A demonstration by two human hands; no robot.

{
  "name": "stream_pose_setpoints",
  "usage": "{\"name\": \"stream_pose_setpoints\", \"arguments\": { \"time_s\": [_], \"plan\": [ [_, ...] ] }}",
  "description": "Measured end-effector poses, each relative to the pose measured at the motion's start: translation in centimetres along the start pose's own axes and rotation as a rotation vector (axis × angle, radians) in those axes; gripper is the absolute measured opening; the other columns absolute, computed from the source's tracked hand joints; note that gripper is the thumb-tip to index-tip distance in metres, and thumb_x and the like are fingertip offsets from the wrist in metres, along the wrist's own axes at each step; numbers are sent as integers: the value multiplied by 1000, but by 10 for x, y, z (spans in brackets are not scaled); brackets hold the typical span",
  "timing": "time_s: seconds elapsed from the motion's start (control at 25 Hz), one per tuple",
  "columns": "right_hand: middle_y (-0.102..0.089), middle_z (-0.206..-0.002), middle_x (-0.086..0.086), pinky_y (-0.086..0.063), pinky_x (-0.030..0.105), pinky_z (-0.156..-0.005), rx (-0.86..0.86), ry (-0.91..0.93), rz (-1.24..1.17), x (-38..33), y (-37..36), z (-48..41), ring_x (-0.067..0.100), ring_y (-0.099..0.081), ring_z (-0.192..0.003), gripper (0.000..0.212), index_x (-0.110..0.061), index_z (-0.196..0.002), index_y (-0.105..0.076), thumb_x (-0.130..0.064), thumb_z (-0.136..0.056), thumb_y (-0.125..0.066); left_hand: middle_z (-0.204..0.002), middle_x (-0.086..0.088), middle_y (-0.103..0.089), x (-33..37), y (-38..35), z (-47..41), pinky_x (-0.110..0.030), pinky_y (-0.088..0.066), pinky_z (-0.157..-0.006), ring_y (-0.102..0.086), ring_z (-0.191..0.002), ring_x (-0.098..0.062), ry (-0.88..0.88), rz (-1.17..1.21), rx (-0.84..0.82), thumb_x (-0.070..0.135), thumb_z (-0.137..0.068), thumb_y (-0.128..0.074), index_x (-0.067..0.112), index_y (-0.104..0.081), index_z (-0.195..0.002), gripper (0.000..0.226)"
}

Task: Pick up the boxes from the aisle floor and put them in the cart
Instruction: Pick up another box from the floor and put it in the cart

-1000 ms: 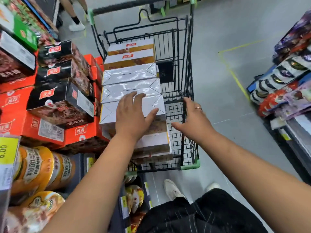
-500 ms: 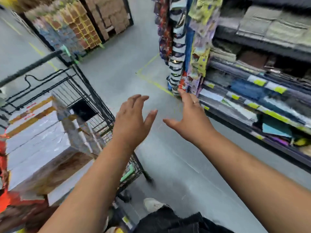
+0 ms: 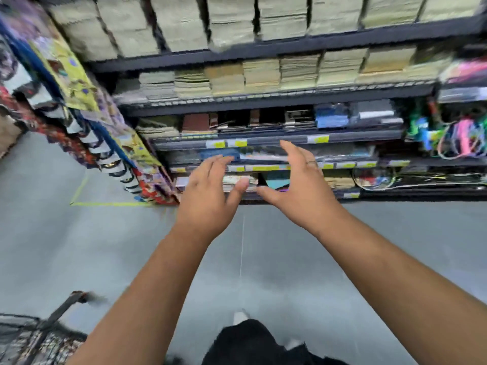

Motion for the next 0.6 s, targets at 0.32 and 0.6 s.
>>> {"name": "stream_pose_setpoints", "arguments": {
  "time_s": [0.32,0.6],
  "plan": [
    [-29,-150,5,-39,38,-105,336,-295,10,117,123,-28,28,-38,-131,94,-24,-150,-23,-42,-75,-77,-141,-2,-49,136,-104,-140,-35,-30,-111,-41,-133,-20,-381,140,-206,58,-91,-37,20,-47,-138,61],
    [-33,-148,5,-35,40,-108,661,-578,95,197,226,-12,28,-39,-131,95,-22,-149,-27,-45,-71,-77,-136,-1,-52,290,-187,-222,-33,-33,-107,-46,-128,-20,-787,314,-389,55,-88,-42,21,-49,-134,58]
  ]
}}
Point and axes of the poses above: each hand's wrist, its own z-axis away from the middle knuckle, its own y-axis out of the back of the hand, x = y × z, the point moved 1 cm from there along -z, towards the middle knuckle
